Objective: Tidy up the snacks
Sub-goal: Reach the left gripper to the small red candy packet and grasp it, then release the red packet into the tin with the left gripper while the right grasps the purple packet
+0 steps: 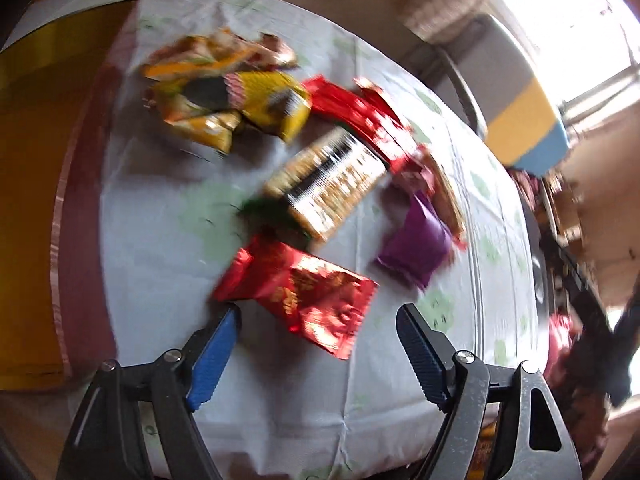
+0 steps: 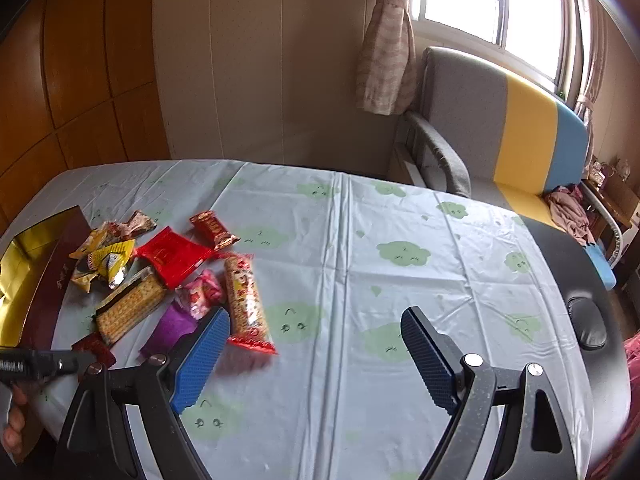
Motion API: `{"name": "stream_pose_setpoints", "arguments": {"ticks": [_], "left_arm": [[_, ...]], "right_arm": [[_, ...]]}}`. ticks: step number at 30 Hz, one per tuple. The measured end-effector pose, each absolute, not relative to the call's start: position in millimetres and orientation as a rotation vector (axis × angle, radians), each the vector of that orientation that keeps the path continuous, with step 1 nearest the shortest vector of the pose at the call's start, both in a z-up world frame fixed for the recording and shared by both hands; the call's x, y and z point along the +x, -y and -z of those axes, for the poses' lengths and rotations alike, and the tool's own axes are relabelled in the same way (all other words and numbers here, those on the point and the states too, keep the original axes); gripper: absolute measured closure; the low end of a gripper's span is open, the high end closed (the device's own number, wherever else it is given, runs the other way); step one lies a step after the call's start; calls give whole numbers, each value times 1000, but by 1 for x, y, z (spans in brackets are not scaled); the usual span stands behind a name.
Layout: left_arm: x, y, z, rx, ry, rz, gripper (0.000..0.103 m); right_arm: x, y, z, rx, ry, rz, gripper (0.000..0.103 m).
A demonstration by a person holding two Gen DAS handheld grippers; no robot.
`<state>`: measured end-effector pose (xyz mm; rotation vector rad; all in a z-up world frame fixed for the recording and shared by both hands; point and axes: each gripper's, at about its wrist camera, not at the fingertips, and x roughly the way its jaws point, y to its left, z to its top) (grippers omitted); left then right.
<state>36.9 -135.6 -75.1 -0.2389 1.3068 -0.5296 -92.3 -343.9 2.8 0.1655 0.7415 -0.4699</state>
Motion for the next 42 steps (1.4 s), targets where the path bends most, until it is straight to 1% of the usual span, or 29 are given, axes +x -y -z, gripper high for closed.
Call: {"name": "stream_pose_setpoints", "arguments": {"ticks": [2, 5, 6, 7, 10, 12, 14, 16, 18, 20, 21, 24, 27, 29, 30, 31, 35, 36, 38, 39, 40, 42], "left_arm": [[44, 128, 75, -271, -1325, 494, 23], [53, 129, 74, -267, -1343, 447, 27], [53, 132, 71, -242, -1330, 447, 34], [51, 135, 71, -220, -1320, 454, 37], [44, 151, 70, -86, -1265, 510, 39], [42, 157, 74, -22, -1244, 512, 46], [42, 158, 75, -5, -1228, 517, 47], [46, 155, 74, -23, -1233, 507, 54], [51, 149, 71, -37, -1228, 478, 65], [53, 149, 73, 4, -1215, 475, 72], [52, 150, 72, 19, -1204, 482, 74], [47, 152, 70, 88, -1175, 512, 75], [38, 150, 72, 133, -1139, 544, 75], [32, 147, 73, 140, -1120, 565, 75], [29, 145, 72, 138, -1110, 577, 75], [28, 143, 73, 129, -1104, 587, 75], [23, 131, 68, 76, -1086, 611, 75], [23, 129, 66, 65, -1075, 616, 75], [20, 123, 59, 49, -1052, 626, 75], [18, 120, 55, 39, -1042, 635, 75], [18, 118, 51, 35, -1032, 639, 75], [15, 110, 41, 19, -1008, 646, 75]], "right_arm": [[-91, 340, 0, 180, -751, 460, 14], [-90, 334, 2, 183, -755, 456, 14], [-90, 333, 3, 188, -758, 454, 14], [-90, 331, 5, 194, -761, 452, 14], [-89, 326, 10, 212, -772, 453, 14], [-89, 324, 13, 221, -778, 451, 14], [-89, 321, 15, 225, -784, 446, 14], [-88, 319, 17, 225, -791, 439, 14], [-85, 318, 18, 239, -797, 425, 14], [-83, 318, 19, 278, -797, 396, 14], [-81, 318, 21, 310, -799, 380, 14], [-75, 319, 32, 413, -813, 339, 14], [-67, 318, 45, 507, -838, 298, 22], [-61, 314, 52, 536, -855, 290, 24], [-58, 311, 54, 550, -856, 283, 29], [-56, 309, 55, 559, -858, 279, 31], [-42, 300, 57, 556, -861, 272, 32], [-37, 298, 58, 544, -865, 277, 35], [-30, 295, 61, 514, -878, 299, 47], [-27, 294, 63, 509, -890, 299, 61], [-26, 293, 64, 511, -889, 286, 66], [-26, 290, 63, 472, -888, 302, 68]]}}
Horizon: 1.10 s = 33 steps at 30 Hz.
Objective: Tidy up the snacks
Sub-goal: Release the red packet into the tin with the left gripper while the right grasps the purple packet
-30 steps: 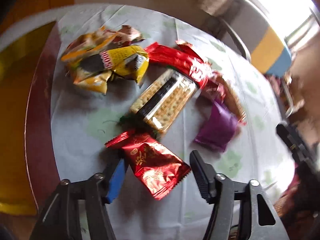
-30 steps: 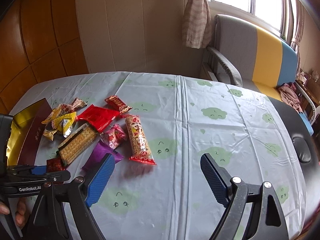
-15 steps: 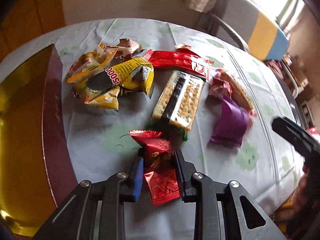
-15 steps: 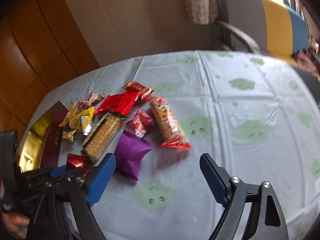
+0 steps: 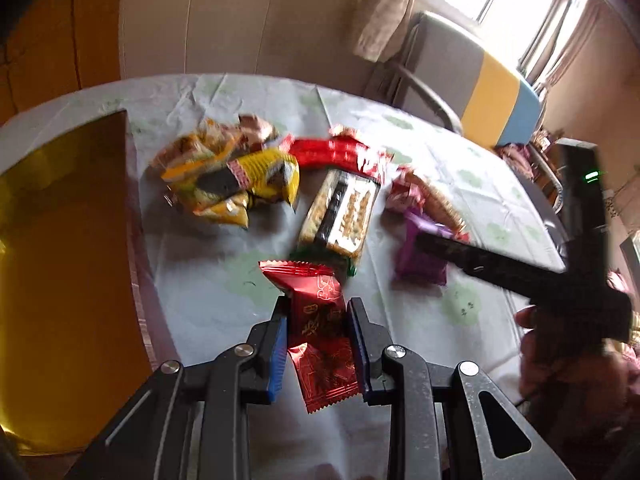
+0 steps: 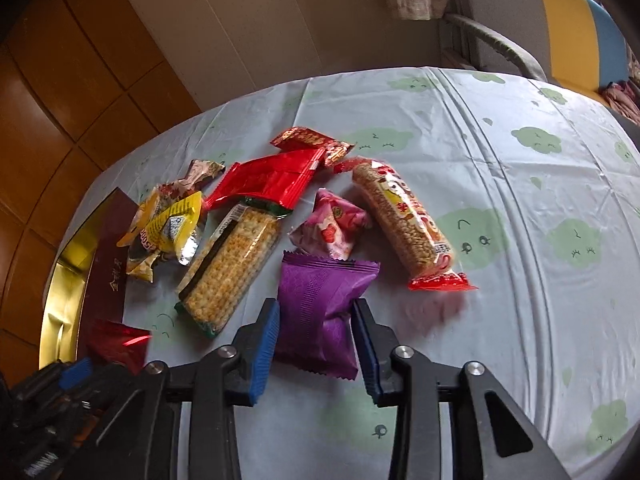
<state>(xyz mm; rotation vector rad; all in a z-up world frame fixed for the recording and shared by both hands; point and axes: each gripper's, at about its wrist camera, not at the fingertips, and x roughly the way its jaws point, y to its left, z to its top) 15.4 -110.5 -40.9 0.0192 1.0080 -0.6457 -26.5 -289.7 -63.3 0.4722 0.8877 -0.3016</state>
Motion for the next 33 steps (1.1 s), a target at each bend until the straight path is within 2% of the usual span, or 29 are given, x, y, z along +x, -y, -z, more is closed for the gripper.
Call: {"name": "stream_pose_setpoints", "arguments": {"ticks": [6, 11, 19, 33], "left_arm": [[23, 67, 2, -98, -952, 640, 75], [66, 15, -16, -134, -926, 487, 75], [155, -17, 21, -102, -1016, 340, 75], [207, -3, 63, -91, -1078, 299, 74]], "right_arm": [[-30, 290, 64, 428, -898, 293, 69], [-31, 287, 63, 396, -905, 284, 69], [-28, 283, 62, 356, -923, 278, 69], [-24, 282, 63, 325, -941, 268, 69]]}}
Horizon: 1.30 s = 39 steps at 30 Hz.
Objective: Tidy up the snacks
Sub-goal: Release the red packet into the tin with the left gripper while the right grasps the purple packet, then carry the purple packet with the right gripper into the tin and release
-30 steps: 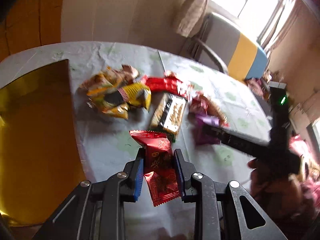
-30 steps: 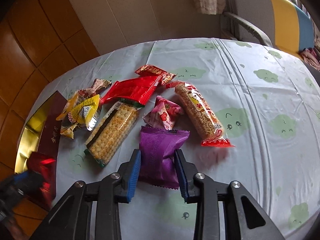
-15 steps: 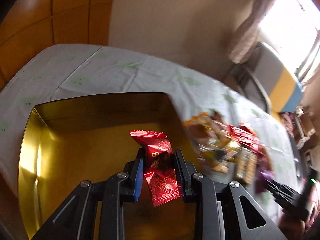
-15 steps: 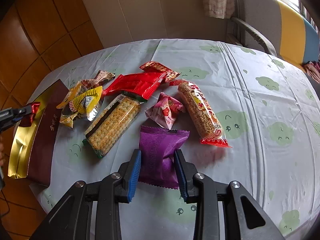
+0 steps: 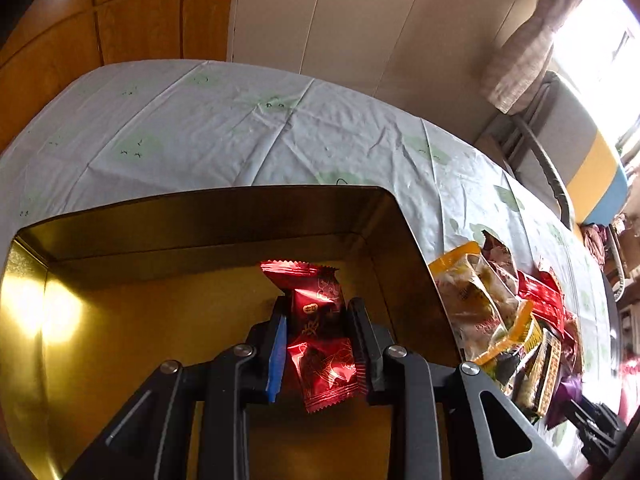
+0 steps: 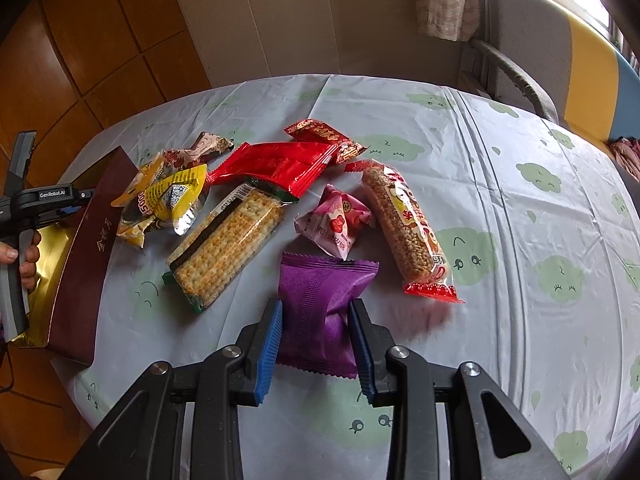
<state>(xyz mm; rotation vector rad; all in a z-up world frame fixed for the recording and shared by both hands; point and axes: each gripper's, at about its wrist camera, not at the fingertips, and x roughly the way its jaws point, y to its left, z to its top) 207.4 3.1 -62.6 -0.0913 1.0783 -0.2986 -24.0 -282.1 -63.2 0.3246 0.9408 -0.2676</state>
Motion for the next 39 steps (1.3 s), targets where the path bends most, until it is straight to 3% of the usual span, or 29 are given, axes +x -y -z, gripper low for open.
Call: {"name": "stream_pose_setpoints", "arguments": {"ticks": [4, 9, 12, 24, 32, 39], "left_arm": [[209, -2, 67, -92, -1080, 295, 71], [203, -9, 65, -104, -1087, 277, 50], [195, -19, 59, -117, -1070, 258, 44], [95, -64, 25, -75, -936, 116, 40], [62, -92, 18, -89, -889, 45, 40], [52, -115, 17, -112, -874, -5, 39]], "right_arm": [[-24, 282, 63, 326, -940, 268, 69], [-24, 283, 64, 327, -937, 266, 69], [-25, 282, 63, 322, -933, 264, 69], [-23, 247, 26, 299, -872, 139, 72], [39, 141, -21, 86, -856, -168, 72], [107, 52, -1, -125, -971, -288, 71]]}}
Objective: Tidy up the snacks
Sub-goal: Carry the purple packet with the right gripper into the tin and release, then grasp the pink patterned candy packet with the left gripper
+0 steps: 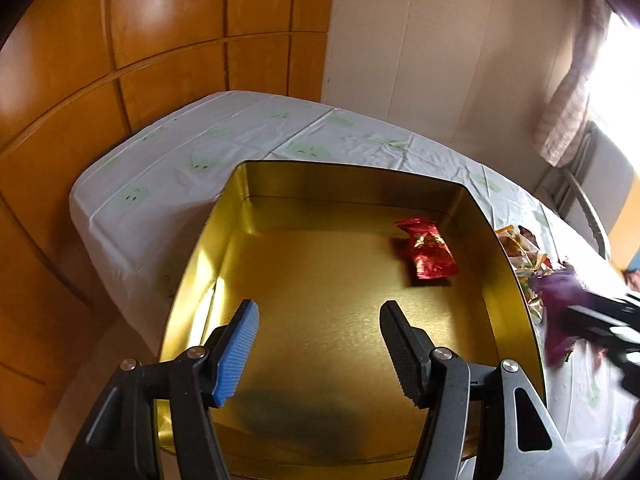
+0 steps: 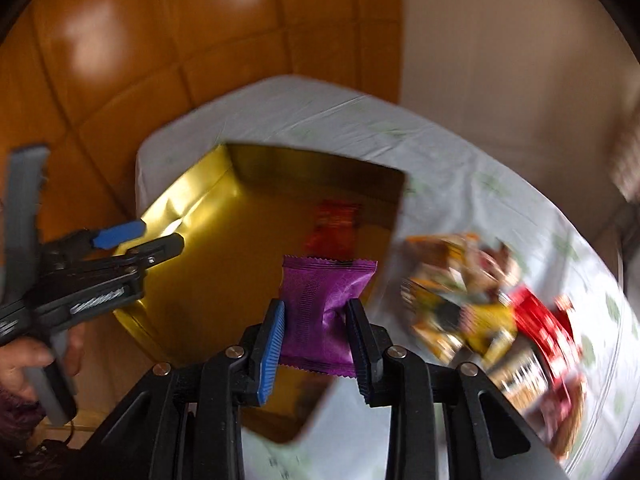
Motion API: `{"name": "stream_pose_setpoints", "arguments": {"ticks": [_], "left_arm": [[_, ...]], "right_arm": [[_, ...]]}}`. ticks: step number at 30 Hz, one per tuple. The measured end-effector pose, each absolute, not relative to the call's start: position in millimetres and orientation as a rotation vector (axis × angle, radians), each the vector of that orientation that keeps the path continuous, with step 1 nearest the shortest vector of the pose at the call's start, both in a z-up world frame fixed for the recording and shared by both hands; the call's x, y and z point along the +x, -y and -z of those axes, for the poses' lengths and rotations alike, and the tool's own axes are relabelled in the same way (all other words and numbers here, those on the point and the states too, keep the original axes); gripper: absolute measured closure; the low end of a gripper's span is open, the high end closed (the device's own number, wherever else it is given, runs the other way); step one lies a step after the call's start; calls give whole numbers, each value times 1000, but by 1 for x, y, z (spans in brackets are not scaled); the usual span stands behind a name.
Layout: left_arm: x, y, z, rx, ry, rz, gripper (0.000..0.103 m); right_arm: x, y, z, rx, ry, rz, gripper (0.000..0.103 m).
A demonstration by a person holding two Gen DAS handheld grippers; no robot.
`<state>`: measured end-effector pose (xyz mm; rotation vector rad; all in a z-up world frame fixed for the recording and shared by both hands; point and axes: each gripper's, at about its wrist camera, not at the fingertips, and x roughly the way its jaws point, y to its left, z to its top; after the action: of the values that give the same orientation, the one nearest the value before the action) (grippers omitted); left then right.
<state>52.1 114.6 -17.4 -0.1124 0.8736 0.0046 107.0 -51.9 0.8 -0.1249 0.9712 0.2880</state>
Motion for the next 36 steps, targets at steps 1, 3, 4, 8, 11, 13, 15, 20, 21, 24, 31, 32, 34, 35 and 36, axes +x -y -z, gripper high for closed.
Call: {"name": "stream_pose_setpoints", "arguments": {"ticks": [1, 3, 4, 8, 11, 13, 15, 20, 21, 24, 31, 32, 34, 35, 36], "left_arm": [[51, -118, 18, -119, -874, -9, 39], [49, -124, 20, -131, -877, -18, 39], [49, -126, 21, -134, -880, -22, 39], [47, -133, 23, -144, -881, -30, 39], [46, -133, 23, -138, -874, -32, 39], [47, -133, 24, -134, -873, -29, 39], [48, -133, 24, -136, -878, -27, 39], [47, -132, 24, -133, -879, -23, 39], [47, -131, 23, -128, -878, -20, 39], [46, -127, 22, -114, -878, -15, 39], [51, -109, 14, -76, -884, 44, 39], [51, -103, 11, -62, -881, 67, 39], [52, -89, 2, -38, -866, 120, 39], [53, -83, -2, -30, -861, 143, 39], [54, -77, -6, -24, -856, 171, 39]], "right_arm": [[116, 43, 6, -143, -998, -297, 71], [128, 31, 19, -177, -1044, -311, 71], [133, 24, 25, -196, -1065, -317, 71], [143, 11, 45, -244, -1127, -309, 71], [143, 14, 53, -253, -1142, -291, 70], [142, 15, 53, -247, -1135, -287, 68], [141, 16, 53, -238, -1124, -278, 67], [131, 28, 38, -179, -1052, -260, 59], [128, 32, 33, -159, -1030, -257, 58], [112, 52, 17, -81, -966, -233, 57], [57, 128, 2, 110, -870, -98, 55], [50, 139, 3, 127, -868, -74, 55], [31, 166, 9, 172, -874, 0, 55], [24, 176, 12, 193, -878, 29, 55], [16, 188, 16, 220, -882, 60, 55]]}}
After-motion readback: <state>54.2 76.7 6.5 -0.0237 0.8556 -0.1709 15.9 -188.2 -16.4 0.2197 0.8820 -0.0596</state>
